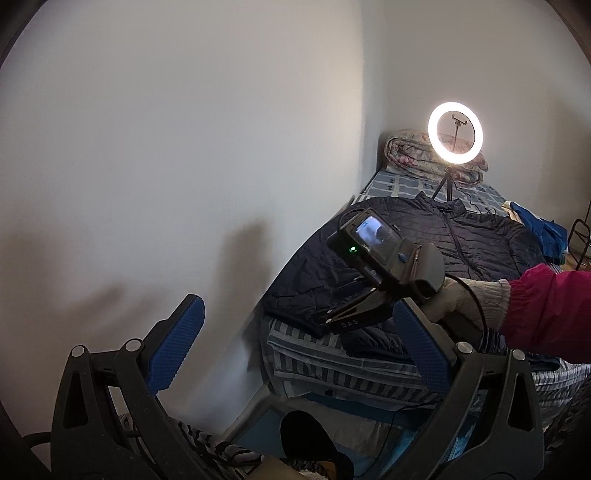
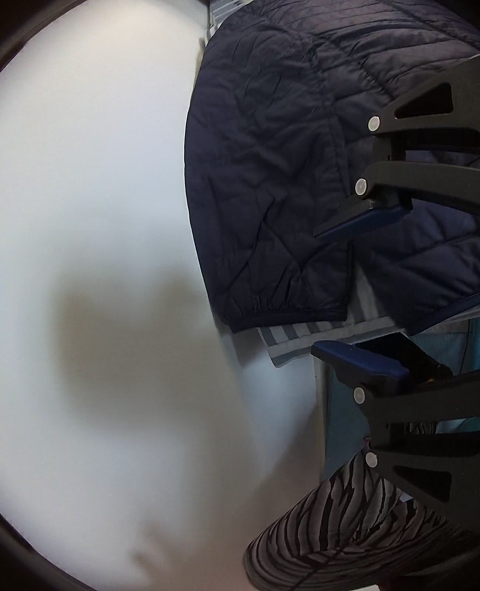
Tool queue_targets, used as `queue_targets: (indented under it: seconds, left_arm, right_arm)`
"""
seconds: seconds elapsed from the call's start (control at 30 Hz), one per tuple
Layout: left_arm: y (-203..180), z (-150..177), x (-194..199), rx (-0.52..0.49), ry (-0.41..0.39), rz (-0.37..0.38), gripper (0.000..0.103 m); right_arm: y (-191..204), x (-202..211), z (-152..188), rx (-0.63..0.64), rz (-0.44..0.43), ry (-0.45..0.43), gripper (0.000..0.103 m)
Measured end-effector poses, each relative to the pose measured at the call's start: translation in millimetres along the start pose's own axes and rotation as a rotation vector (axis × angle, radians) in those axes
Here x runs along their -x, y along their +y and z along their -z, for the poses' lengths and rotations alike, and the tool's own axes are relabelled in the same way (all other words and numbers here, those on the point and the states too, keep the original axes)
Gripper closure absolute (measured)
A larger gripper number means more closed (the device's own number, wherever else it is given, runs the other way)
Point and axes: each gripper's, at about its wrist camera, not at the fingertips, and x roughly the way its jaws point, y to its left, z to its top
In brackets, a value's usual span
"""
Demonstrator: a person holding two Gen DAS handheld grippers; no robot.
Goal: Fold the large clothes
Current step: 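Grasp the cuff of a navy jacket sleeve with the right tool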
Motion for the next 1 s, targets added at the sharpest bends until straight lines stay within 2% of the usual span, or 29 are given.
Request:
queue_targets:
  seconds: [0.3, 0.5, 0.53, 0.6, 0.77, 0.9, 1.0]
  left_arm:
    - [5.6, 6.2, -10.2, 0.009, 0.031, 0.001, 0.0]
    - [7.4, 6.1, -19.9, 0.01, 0.041, -0.005, 0.0]
    - [7.5, 6.1, -21.6, 0.01, 0.042, -0.005, 0.0]
    - [7.1, 6.4, -22.5, 0.009, 0.041, -0.002, 0.0]
    - [2.4, 6.8, -26.4, 0.0, 0.04, 0.007, 0.0]
    - [-0.7, 6.5, -27.5, -0.012, 0.039, 0.013, 0.0]
    - [-0.1, 5.5, -27.3, -0.016, 0.036, 0.011, 0.0]
  right_arm:
    - [9.9, -57.7, -8.3, 0.014, -0.007, 0.076, 0.049]
    - [17.9, -74.6, -7.5, 0.031, 0.025, 0.103, 0.049]
    - [20.2, -76.5, -7.2, 0.037, 0.036, 0.106, 0.051]
    - [21.6, -79.0, -6.8, 0.04, 0.053, 0.11, 0.061]
    - [8.7, -76.0, -11.2, -0.018, 0.015, 0.103, 0.078]
    - [-9.3, -69.1, -12.2, -0.112, -0.052, 0.074, 0.091]
    - [-34.2, -54.5, -10.7, -0.226, -0.14, 0.031, 0.094]
